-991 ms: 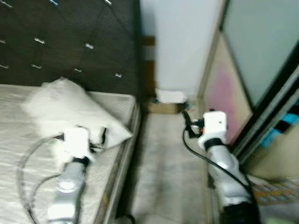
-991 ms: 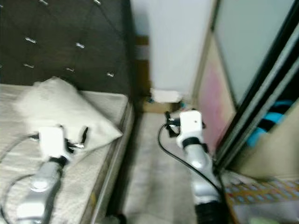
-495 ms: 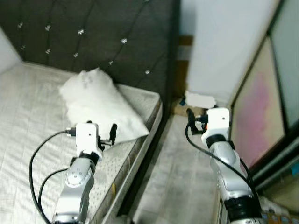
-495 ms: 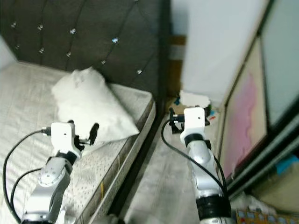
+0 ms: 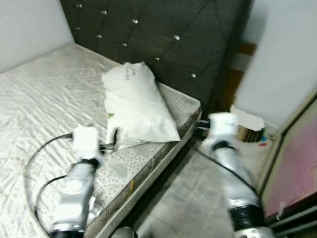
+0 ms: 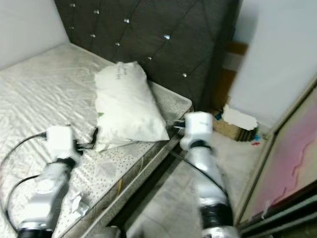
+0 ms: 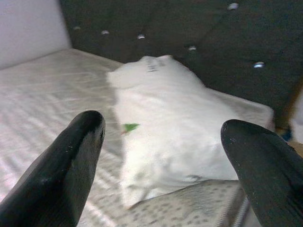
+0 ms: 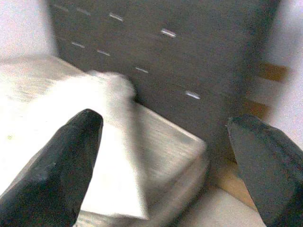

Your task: Clean up the room

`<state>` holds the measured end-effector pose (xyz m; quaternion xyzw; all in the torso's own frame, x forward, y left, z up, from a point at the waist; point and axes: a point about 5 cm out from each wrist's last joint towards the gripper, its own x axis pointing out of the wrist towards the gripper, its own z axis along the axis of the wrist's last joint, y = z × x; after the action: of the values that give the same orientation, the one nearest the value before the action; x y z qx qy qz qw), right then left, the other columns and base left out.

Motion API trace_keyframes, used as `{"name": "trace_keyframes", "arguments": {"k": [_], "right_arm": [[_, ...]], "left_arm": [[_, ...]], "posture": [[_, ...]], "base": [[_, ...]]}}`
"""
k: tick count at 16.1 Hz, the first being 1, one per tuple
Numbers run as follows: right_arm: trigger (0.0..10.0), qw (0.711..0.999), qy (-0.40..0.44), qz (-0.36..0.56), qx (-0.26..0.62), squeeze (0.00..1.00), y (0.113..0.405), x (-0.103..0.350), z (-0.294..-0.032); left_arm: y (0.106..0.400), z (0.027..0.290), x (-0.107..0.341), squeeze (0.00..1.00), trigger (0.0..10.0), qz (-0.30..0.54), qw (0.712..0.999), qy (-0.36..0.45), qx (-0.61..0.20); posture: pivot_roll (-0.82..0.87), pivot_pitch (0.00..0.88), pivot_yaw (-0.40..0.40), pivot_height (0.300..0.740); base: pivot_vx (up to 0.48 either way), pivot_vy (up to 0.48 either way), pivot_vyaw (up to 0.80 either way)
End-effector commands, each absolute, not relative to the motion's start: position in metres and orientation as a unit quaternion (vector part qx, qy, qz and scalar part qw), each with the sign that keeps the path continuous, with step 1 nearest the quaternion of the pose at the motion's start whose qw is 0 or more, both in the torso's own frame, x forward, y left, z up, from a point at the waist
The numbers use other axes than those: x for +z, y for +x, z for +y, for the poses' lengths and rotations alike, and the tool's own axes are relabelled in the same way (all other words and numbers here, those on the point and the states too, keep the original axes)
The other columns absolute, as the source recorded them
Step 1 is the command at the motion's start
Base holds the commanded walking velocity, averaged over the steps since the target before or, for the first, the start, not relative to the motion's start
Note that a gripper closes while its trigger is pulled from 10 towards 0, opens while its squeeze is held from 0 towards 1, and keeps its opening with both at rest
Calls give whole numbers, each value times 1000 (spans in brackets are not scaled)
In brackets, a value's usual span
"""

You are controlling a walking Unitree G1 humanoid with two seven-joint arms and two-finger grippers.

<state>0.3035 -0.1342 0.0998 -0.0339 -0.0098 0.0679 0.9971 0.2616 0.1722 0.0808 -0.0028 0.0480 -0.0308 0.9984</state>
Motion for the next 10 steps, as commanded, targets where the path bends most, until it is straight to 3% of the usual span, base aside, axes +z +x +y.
{"name": "trace_keyframes", "arguments": {"k": [1, 2, 3, 8, 10], "right_arm": [[10000, 998, -38, -15, 50, 71, 304, 101, -144], [10000, 998, -37, -19, 47, 165, 305, 103, -145], [10000, 998, -36, -18, 50, 192, 306, 103, -145], [10000, 997, -35, -20, 60, 122, 306, 103, -142], [10000, 997, -33, -19, 61, 51, 306, 103, -142]], "left_arm": [[262, 168, 81, 0, 10000, 49, 998, -11, -42], [263, 168, 81, 0, 10000, 48, 998, -11, -43], [263, 167, 81, 0, 10000, 47, 998, -17, -46], [265, 167, 80, 0, 10000, 51, 997, -25, -52], [266, 169, 83, 0, 10000, 41, 998, -31, -45]], "posture": [[69, 0, 8, 740], [69, 0, 8, 740], [67, 0, 9, 740], [60, 0, 10, 740], [61, 0, 8, 740]], "base": [[0, 0, 788], [0, 0, 781], [0, 0, 781], [0, 0, 775], [0, 0, 772]]}}
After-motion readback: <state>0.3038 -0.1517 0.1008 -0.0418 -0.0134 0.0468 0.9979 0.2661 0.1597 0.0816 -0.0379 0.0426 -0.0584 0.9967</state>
